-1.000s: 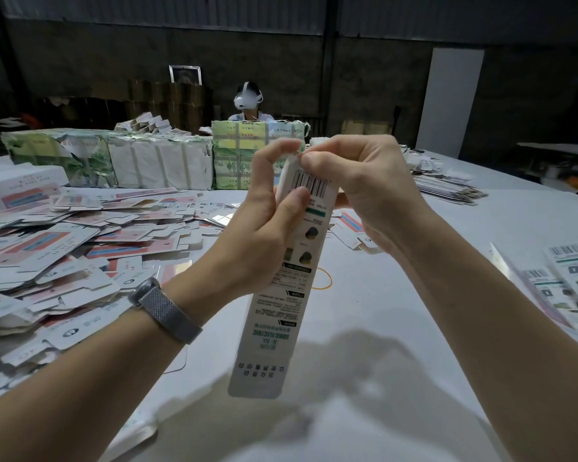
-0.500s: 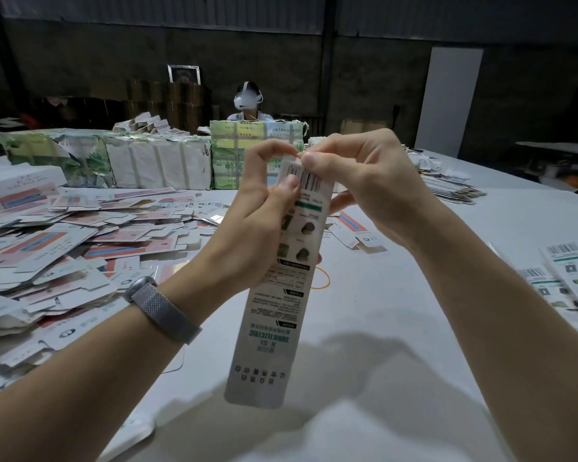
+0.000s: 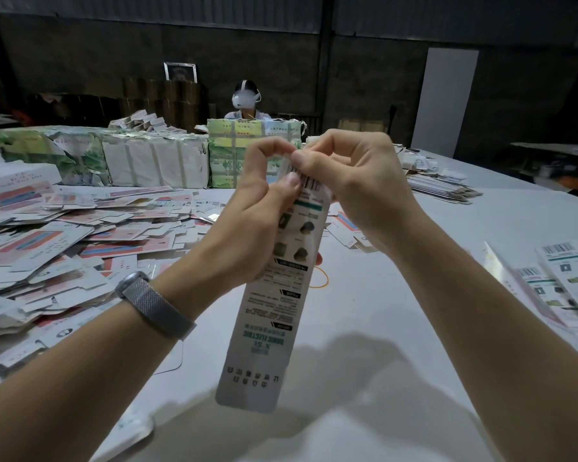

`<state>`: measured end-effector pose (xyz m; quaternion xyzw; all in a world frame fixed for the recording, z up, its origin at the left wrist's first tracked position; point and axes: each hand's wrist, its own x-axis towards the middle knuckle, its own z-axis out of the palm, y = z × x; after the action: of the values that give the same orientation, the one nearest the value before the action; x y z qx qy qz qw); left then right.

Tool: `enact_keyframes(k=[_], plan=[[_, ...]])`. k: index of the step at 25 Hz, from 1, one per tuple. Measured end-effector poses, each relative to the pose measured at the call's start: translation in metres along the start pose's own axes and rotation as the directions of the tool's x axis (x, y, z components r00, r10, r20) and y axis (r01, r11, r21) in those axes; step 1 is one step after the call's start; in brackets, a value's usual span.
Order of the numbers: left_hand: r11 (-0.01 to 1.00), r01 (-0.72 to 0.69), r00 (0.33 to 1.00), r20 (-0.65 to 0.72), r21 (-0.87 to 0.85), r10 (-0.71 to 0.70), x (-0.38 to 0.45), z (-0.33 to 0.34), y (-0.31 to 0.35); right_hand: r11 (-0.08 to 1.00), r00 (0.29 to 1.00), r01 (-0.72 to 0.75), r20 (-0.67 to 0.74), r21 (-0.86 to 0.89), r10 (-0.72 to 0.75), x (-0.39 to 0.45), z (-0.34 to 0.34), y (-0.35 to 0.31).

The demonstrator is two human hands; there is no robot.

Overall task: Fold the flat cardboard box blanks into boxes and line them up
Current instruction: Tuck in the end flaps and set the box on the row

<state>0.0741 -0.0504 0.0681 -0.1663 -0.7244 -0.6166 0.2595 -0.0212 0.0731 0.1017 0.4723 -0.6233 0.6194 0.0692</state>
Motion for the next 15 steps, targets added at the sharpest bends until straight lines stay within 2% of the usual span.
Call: enact_keyframes(k=[4,9,11,15], plan=[[0.999,0.02,0.997,-0.071,-0.046,-0.024,0.001,0.0,-0.003,0.994,0.997,0.069,-0.009,-0.09,-0.07,-0.004,0.006,0.0],[0.997,-0.021,0.972,-0.235,-0.079,0.002,0.009,0.011,-0.011,0.891,0.987,0.018,-0.132,-0.454,-0.088,-0.005,0.022,0.002],[0.997,-0.016,0.963,-0.27,-0.077,-0.006,0.012,0.013,-0.011,0.858,0.992,-0.016,-0.115,-0.514,-0.05,-0.005,0.023,-0.003],[0.989,0.055,0.952,-0.291,-0.141,-0.094,0.013,0.014,-0.006,0.792,0.999,-0.029,0.011,-0.609,0.045,-0.004,0.015,-0.018]])
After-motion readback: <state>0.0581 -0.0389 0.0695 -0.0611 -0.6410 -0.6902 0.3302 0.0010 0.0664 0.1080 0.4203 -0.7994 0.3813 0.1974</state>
